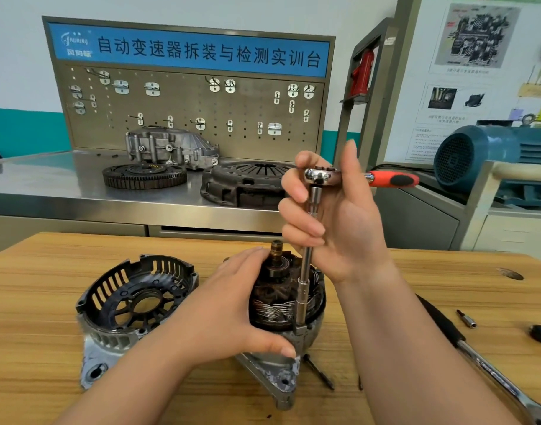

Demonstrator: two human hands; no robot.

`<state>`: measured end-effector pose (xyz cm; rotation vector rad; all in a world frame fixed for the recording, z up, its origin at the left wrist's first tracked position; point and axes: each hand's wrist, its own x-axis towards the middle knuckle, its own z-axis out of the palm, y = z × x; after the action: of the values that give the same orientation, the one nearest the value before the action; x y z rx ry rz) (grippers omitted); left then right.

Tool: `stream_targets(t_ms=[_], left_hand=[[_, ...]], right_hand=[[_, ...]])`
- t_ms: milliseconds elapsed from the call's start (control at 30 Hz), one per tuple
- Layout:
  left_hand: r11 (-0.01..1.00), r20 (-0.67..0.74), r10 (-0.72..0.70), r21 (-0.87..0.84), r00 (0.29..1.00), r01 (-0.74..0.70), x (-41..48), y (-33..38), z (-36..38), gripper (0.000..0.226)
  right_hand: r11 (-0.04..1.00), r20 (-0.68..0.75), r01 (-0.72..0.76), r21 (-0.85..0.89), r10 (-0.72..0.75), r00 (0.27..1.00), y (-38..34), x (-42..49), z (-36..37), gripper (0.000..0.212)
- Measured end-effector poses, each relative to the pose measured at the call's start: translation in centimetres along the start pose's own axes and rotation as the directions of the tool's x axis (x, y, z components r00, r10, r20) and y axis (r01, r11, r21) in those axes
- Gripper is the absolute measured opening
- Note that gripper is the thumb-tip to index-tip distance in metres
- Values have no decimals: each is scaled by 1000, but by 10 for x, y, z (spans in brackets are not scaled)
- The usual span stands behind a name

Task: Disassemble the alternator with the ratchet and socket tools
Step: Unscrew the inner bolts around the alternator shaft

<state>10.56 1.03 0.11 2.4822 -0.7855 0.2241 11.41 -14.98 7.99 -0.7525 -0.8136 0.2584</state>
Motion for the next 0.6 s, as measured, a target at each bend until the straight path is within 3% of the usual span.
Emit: stream_targets(t_ms=[67, 133, 200, 333, 500, 567, 600], left_hand=[[995, -142, 48, -81, 989, -60, -2, 5, -1, 111], [981, -398, 142, -65, 906, -182, -5, 14, -1, 72], [970, -503, 181, -51, 845, -238, -5, 26, 4, 45], [948, -382, 86, -253, 920, -194, -4, 45, 18, 19], [907, -410, 42, -366, 911, -206, -3, 42, 20, 12], [897, -415, 36, -389, 909, -212, -5, 41, 20, 20], [889, -413, 39, -401, 910, -220, -5, 41, 21, 21]], right_hand=[[997, -28, 32, -76, -34, 999, 1, -3, 2, 48], [990, -65, 41, -138, -50, 997, 1, -5, 3, 51], [981, -109, 44, -187, -65, 992, 1, -9, 0, 51], [971, -149, 55, -233, -91, 985, 2, -14, -3, 49], [915, -182, 76, -395, -160, 970, 2, -17, 6, 47], [778, -155, 134, -614, -285, 946, 4, -19, 13, 35], [647, -102, 172, -743, -364, 926, 5, -20, 16, 27]])
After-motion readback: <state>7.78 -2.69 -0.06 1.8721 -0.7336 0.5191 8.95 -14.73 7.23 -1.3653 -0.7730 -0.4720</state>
